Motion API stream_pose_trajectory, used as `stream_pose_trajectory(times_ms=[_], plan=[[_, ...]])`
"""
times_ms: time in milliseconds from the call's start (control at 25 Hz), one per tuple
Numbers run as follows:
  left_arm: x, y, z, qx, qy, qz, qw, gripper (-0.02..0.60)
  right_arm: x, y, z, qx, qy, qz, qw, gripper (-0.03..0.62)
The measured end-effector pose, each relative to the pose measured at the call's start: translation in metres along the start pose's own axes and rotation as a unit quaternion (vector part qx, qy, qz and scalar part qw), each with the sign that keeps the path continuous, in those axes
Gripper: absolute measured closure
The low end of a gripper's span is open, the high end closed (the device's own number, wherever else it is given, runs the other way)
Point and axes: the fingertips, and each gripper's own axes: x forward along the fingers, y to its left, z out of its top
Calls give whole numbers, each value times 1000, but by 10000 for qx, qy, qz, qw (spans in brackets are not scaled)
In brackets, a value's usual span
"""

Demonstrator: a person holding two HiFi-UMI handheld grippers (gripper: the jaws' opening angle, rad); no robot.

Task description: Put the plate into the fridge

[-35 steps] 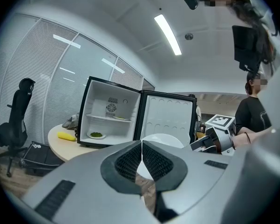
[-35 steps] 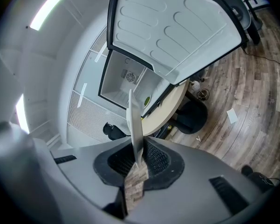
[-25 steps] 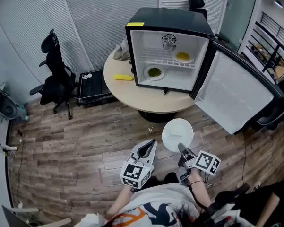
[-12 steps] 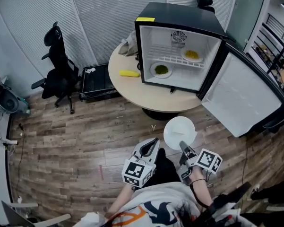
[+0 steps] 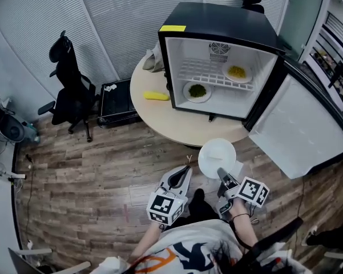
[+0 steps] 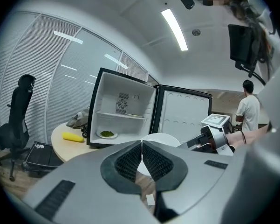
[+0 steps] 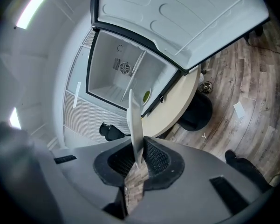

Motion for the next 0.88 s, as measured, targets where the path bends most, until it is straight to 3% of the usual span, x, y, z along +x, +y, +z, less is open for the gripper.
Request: stream_pose_trajectory(times_ms=[440,880], plan=[[84,27,19,108,161,-160,9997,566,58,-3,66,146,-22,42,9999,554],[137,32,24,200,318,-309,9988,566,84,-17,102,303,-13,49,9995,553]])
